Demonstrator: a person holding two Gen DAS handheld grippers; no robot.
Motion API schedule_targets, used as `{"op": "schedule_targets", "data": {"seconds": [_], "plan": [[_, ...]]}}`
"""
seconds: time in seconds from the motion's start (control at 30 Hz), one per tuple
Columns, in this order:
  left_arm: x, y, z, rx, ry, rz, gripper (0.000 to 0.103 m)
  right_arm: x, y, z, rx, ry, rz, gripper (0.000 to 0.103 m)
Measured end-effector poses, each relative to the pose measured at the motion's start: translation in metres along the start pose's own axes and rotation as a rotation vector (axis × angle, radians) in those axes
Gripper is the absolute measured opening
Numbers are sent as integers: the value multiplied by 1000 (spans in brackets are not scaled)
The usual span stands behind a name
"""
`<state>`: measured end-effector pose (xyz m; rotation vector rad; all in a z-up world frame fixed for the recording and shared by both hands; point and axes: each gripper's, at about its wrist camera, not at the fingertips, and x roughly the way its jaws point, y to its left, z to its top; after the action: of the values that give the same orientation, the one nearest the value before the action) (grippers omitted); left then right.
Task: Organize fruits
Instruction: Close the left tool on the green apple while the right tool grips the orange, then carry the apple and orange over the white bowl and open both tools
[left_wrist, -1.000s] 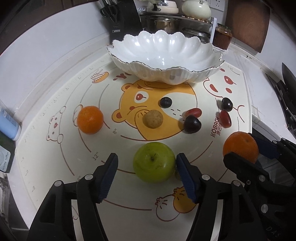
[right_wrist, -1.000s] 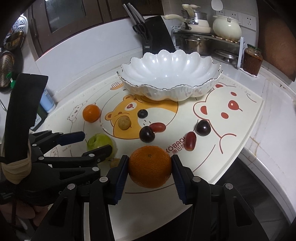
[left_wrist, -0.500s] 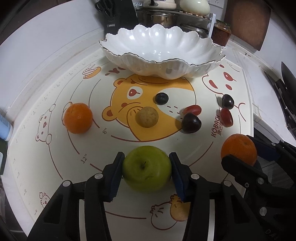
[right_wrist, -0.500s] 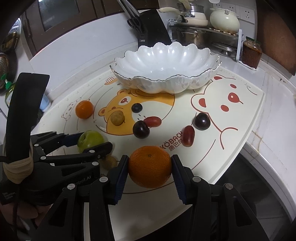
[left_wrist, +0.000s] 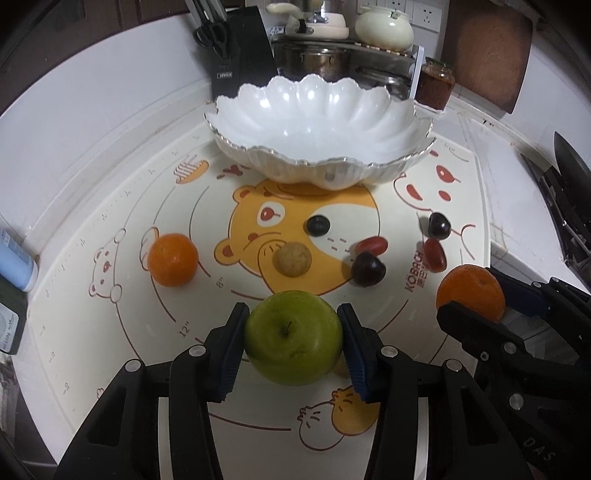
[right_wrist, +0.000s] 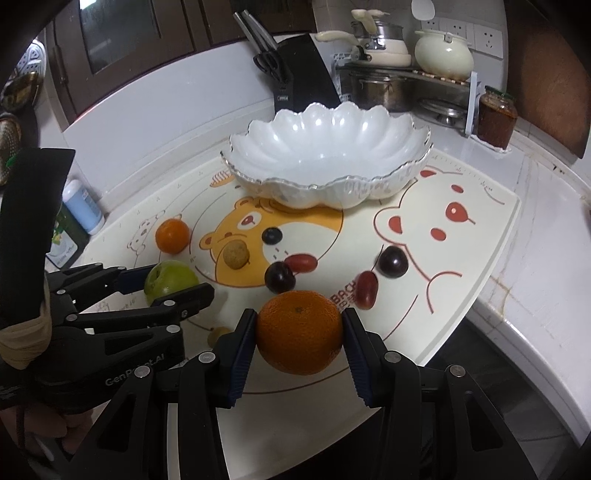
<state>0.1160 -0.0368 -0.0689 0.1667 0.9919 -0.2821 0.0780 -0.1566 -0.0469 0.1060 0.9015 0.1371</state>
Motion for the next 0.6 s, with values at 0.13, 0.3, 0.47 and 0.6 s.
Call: {"op": "schedule_targets", "data": {"seconds": [0.13,0.3,0.47,0.6], "plan": [[-7,1,4,-2,-17,4,48,-5,-1,5,-3,-18,-3,47],[-18,4,11,-6,-42,14,48,-11,2,12,-16,-43,-7,47],[-25,4,19,-4,-69,21,48,-16,2,22,-21,-72,-9,47],[-27,4,29,-2,-88,21,48,-19,-1,32,-17,-95,-19,47]]}}
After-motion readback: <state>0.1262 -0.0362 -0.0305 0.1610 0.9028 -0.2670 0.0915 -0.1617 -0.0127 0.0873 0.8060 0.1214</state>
